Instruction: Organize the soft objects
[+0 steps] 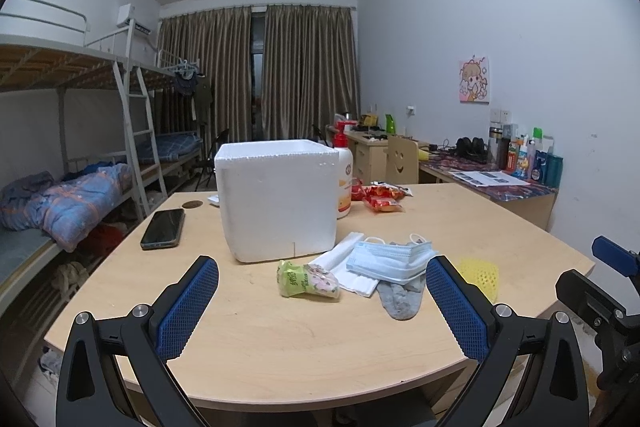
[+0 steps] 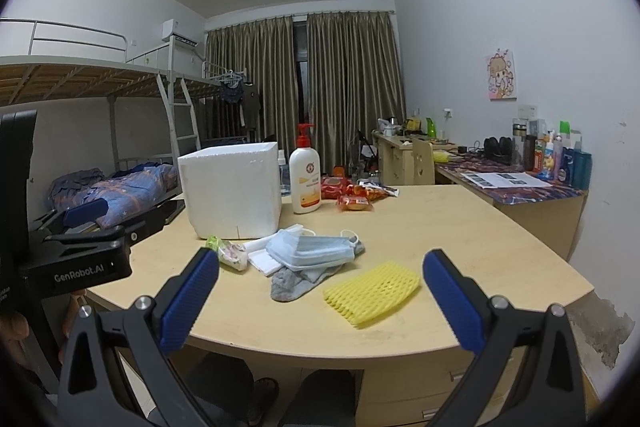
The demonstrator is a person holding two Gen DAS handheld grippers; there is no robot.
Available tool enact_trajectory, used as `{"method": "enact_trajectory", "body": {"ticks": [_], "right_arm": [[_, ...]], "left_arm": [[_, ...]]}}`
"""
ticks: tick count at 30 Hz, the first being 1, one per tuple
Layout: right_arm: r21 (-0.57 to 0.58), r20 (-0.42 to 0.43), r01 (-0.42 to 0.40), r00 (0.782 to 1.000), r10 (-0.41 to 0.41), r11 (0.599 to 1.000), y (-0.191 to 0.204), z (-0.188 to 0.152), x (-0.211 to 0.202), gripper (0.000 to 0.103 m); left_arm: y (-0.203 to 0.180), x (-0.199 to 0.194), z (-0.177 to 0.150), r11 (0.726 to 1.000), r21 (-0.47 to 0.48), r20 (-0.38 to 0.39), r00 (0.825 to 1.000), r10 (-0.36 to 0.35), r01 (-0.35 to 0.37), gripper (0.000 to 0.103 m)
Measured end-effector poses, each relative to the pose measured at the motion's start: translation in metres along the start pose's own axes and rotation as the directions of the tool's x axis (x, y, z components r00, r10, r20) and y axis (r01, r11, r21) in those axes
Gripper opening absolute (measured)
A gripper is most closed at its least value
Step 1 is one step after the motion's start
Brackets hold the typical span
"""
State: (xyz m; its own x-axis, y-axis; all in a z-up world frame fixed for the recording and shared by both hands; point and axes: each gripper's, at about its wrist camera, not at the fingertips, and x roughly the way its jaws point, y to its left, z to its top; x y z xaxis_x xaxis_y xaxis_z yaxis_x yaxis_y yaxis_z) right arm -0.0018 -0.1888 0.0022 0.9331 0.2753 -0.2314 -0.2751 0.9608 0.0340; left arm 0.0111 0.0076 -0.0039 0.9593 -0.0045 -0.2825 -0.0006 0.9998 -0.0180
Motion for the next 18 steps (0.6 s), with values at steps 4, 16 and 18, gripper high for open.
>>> {"method": "enact_trajectory", "body": {"ticks": [4,16,18], "right_arm": [[-0.001,0.000,-0.001,1.000,0.001,1.000,0.0010,-0.0007,0.0003,0.103],[-0.009,-0.006,-0.006,1.000,0.006,1.000,0.0029,-0.0007,0.0008,0.103],[-0.009,-0.010,0.000,1.000,0.000,1.000,0.0028,-0.0010,0.0011,0.103]], "left_arm": [[-0.0006,-0.0010,0.0004,1.000,0.002,-0.001,1.000,-0.001,0.001,0.103],[-0.0002,0.0002,0.0001,1.000,0.002,-0.002,1.000,0.003,-0.003,0.103],[0.0003,0.0003,-0.0001,1.000,0.003,-0.003,1.000,0.003,-0.003,0.103]]}}
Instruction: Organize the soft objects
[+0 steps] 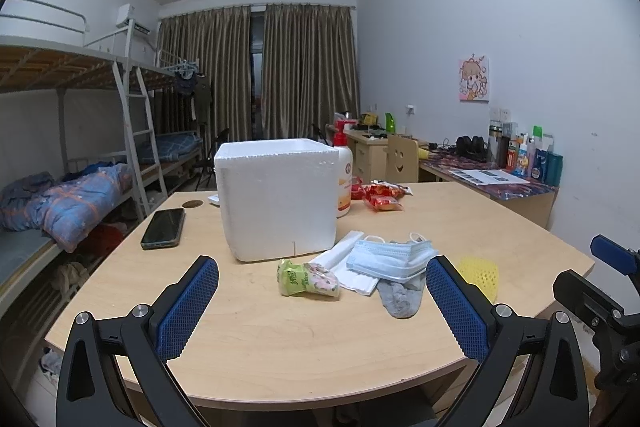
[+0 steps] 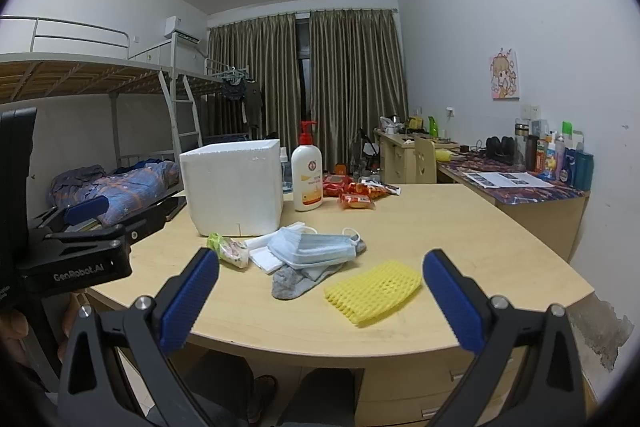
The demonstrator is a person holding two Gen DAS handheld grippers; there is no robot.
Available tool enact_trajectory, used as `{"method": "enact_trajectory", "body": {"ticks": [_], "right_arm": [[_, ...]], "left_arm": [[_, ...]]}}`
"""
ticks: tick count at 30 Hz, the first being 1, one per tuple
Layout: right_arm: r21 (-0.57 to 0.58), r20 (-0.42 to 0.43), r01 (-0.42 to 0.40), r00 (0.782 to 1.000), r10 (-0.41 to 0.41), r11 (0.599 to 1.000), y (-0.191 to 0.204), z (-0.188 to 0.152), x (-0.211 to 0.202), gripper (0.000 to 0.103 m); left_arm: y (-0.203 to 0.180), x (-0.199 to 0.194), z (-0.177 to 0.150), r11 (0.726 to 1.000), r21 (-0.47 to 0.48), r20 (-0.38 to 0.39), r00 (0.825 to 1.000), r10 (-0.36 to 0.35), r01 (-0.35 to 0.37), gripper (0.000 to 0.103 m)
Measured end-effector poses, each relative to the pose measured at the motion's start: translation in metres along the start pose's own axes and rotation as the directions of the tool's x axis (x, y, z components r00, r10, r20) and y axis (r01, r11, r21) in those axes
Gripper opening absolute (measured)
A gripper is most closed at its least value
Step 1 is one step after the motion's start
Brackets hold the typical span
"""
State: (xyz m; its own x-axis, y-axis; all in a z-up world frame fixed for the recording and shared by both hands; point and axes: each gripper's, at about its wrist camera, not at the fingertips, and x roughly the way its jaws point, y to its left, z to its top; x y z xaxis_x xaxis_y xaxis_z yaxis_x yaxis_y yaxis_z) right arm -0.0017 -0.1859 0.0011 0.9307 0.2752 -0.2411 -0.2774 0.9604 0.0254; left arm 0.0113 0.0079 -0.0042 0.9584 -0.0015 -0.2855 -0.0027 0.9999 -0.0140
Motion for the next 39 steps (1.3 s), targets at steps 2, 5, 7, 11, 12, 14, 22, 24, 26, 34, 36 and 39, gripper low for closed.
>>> {"method": "enact_trajectory", "body": {"ticks": [2,5,7,11,12,14,22,24,26,34,36,39], "right_arm": [[0.001,0.000,-0.002,1.000,0.002,1.000,0.000,0.000,0.000,0.103],[-0.001,0.001,-0.002,1.000,0.002,1.000,0.000,0.000,0.000,0.103],[-0.002,-0.001,-0.001,1.000,0.001,1.000,0.001,0.000,0.001,0.103],[-0.001,-0.002,-0.002,1.000,0.002,1.000,0.001,0.000,0.001,0.103],[0.000,-0.002,-0.004,1.000,0.004,1.000,0.001,0.000,0.001,0.103],[0.001,-0.001,0.000,1.000,0.000,1.000,0.001,0.000,0.001,0.103],[0.016,-0.016,0.006,1.000,-0.006,1.000,-0.004,0.000,0.007,0.103],[0.023,-0.020,0.006,1.000,-0.005,1.000,-0.005,0.000,0.010,0.103],[0.028,-0.026,0.000,1.000,0.000,1.000,-0.007,0.001,0.013,0.103],[0.024,-0.045,0.026,0.999,-0.025,0.999,-0.014,0.001,0.025,0.103],[0.028,-0.055,0.024,0.998,-0.022,0.999,-0.016,0.000,0.029,0.103],[0.032,-0.070,0.021,0.997,-0.019,0.999,-0.020,-0.001,0.037,0.103]], "left_arm": [[0.001,0.000,0.000,1.000,0.003,0.000,1.000,0.000,0.000,0.103],[0.000,0.001,0.000,1.000,0.009,0.002,1.000,-0.001,0.001,0.103],[0.000,0.001,0.000,1.000,0.007,0.002,1.000,-0.002,0.002,0.103],[-0.001,0.001,0.000,1.000,0.009,0.004,1.000,-0.001,0.001,0.103],[-0.001,0.001,0.000,1.000,0.009,0.004,1.000,-0.001,0.001,0.103],[-0.002,0.001,0.000,1.000,0.007,0.003,1.000,-0.003,0.003,0.103],[0.000,0.008,0.001,1.000,-0.004,-0.012,1.000,-0.005,0.005,0.103],[0.000,0.012,0.002,1.000,-0.003,-0.016,1.000,-0.003,0.003,0.103],[-0.001,0.015,0.002,1.000,-0.002,-0.020,1.000,-0.006,0.006,0.103],[-0.001,0.035,0.002,0.999,-0.010,-0.066,0.997,-0.034,0.034,0.103],[0.000,0.041,0.002,0.999,-0.018,-0.079,0.996,-0.038,0.037,0.103],[0.000,0.050,0.000,0.999,-0.014,-0.092,0.995,-0.037,0.035,0.103]]}}
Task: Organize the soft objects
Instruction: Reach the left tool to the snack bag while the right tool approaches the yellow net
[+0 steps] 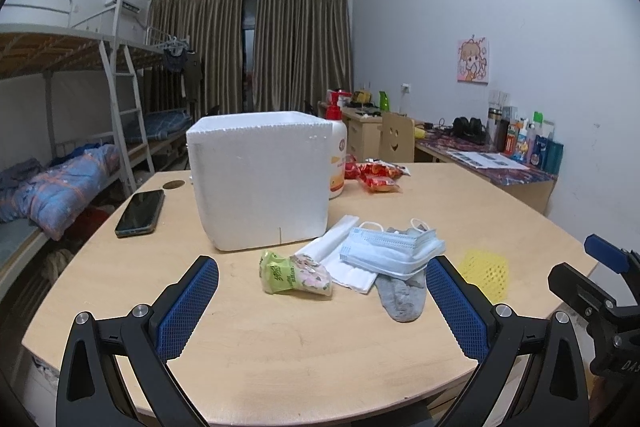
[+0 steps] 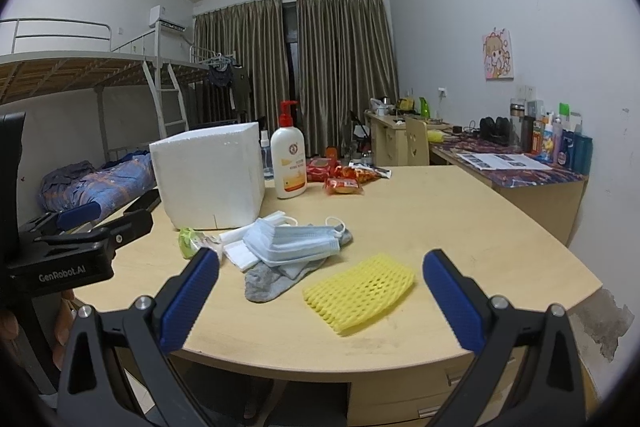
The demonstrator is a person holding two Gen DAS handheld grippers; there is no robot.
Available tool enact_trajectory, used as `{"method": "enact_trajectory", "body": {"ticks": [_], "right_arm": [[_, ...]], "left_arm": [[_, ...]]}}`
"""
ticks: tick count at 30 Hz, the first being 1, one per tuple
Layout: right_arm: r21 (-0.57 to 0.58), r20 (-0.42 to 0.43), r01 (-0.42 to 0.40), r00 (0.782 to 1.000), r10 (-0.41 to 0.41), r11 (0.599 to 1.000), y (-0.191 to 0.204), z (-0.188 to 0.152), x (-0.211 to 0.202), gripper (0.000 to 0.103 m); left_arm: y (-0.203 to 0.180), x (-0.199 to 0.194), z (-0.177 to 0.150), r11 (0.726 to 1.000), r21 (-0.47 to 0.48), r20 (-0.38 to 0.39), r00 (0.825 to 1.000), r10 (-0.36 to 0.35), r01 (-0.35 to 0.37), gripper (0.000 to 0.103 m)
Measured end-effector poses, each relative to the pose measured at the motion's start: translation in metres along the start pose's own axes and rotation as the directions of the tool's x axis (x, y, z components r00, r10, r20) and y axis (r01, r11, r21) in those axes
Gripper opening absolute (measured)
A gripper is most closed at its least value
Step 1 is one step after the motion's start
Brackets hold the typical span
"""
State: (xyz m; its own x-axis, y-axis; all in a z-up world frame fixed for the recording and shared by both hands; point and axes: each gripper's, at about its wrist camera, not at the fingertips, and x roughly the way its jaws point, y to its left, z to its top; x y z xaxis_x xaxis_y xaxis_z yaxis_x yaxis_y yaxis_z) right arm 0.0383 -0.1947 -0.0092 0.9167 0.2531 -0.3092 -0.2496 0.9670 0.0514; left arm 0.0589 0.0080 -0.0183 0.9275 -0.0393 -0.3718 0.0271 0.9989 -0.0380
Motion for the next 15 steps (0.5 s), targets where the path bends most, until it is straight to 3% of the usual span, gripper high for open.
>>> {"method": "enact_trajectory", "body": {"ticks": [15], "right_arm": [[0.004,-0.105,0.001,0.994,-0.001,1.000,-0.010,-0.007,0.045,0.103]], "left_arm": [[0.009,0.048,-0.005,0.999,0.037,-0.064,0.998,0.019,-0.017,0.103]]}}
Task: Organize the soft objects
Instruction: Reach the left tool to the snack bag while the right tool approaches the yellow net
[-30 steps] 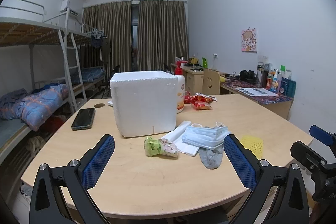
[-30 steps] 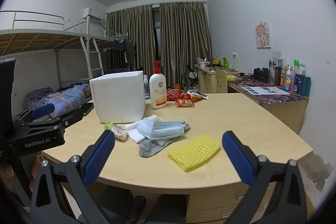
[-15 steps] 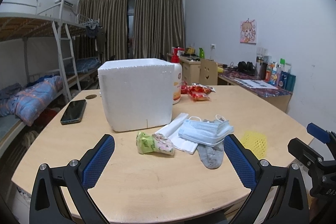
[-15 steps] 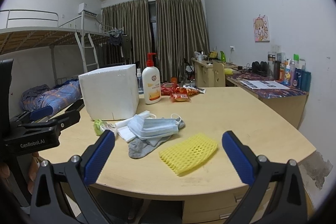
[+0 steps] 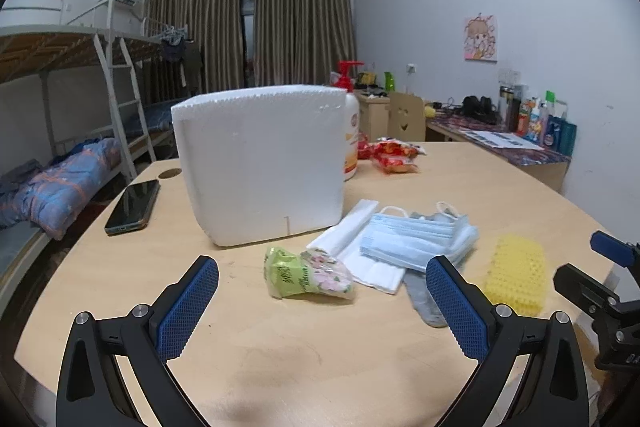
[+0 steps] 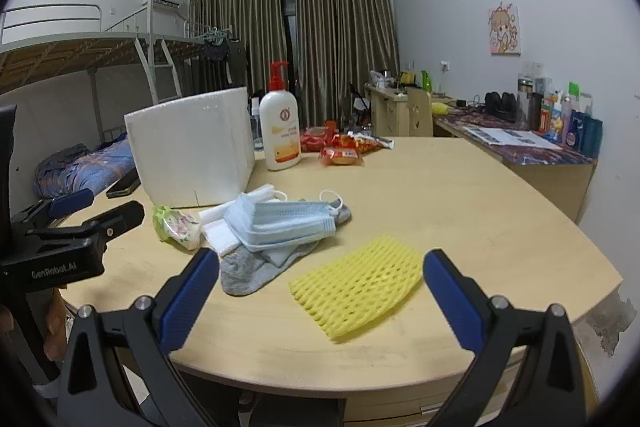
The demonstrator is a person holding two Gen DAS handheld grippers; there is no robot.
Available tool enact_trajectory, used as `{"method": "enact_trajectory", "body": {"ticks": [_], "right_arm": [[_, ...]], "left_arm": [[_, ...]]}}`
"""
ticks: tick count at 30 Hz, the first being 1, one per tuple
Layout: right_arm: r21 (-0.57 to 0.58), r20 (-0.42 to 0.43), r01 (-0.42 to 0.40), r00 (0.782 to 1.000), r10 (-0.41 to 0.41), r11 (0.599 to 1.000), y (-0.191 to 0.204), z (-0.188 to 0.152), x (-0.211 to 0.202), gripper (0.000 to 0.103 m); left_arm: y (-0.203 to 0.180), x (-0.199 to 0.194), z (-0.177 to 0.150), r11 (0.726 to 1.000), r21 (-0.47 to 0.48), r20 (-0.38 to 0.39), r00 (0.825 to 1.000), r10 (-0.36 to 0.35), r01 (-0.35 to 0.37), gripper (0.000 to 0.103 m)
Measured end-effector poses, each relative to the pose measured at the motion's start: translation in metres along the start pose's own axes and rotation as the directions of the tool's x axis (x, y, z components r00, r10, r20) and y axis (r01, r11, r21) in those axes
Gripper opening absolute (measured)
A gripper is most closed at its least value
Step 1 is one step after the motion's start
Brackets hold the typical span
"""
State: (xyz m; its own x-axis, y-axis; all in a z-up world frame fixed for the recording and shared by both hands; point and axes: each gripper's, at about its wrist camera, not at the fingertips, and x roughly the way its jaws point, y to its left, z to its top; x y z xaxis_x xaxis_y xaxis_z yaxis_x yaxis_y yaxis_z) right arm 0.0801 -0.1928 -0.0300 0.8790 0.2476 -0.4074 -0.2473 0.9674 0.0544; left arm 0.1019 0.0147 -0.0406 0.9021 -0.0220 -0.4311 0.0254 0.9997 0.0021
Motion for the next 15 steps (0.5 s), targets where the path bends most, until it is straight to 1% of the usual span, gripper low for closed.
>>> {"method": "enact_trajectory", "body": {"ticks": [7,11,15], "right_arm": [[0.004,-0.040,-0.001,0.999,0.001,1.000,-0.005,-0.002,0.017,0.103],[0.006,-0.058,-0.002,0.998,0.003,1.000,-0.007,-0.002,0.026,0.103],[0.008,-0.069,-0.002,0.998,0.002,1.000,-0.011,-0.004,0.031,0.103]], "left_arm": [[0.011,0.027,-0.001,1.000,-0.016,-0.051,0.999,0.012,-0.013,0.103],[0.015,0.044,-0.003,0.999,-0.027,-0.089,0.996,0.030,-0.033,0.103],[0.014,0.058,-0.005,0.999,-0.010,-0.111,0.993,0.035,-0.037,0.103]]}}
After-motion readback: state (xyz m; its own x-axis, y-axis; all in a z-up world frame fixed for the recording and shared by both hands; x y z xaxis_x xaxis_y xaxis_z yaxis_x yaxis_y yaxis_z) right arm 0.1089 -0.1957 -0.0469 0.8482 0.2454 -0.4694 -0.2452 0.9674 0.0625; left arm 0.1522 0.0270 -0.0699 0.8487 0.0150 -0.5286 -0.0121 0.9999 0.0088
